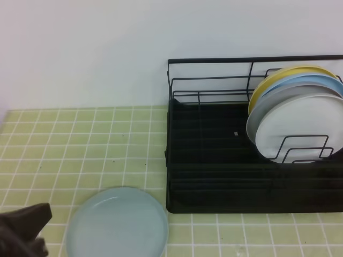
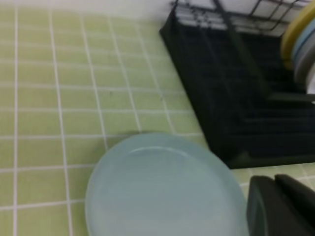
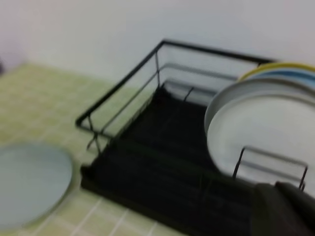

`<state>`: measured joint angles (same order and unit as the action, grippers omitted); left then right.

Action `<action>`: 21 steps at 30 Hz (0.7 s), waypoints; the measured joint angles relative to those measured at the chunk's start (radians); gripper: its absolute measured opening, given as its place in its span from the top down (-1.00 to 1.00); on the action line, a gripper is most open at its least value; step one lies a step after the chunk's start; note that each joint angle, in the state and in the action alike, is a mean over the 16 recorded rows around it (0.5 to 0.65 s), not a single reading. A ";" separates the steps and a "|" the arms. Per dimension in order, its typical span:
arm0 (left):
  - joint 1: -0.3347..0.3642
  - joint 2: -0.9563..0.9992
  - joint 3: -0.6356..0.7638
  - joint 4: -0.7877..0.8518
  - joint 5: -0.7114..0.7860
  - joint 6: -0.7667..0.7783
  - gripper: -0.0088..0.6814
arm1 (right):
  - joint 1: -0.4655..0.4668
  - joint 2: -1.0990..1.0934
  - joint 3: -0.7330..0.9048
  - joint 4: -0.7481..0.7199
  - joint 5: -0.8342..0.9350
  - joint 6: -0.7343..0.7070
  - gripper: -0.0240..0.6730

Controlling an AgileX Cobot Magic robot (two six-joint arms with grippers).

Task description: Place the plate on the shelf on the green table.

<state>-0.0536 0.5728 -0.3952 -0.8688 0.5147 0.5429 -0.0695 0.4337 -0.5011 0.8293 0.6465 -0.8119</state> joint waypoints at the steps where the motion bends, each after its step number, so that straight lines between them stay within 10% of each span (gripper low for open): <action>1: 0.000 0.034 -0.012 0.015 0.007 -0.008 0.98 | 0.006 0.021 -0.018 -0.018 0.018 0.006 0.94; 21: 0.000 0.578 -0.252 0.201 0.058 -0.095 0.74 | 0.053 0.157 -0.114 -0.099 0.191 0.058 0.94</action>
<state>-0.0536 1.1506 -0.6475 -0.6683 0.5723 0.4480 -0.0166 0.5910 -0.6152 0.7301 0.8372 -0.7537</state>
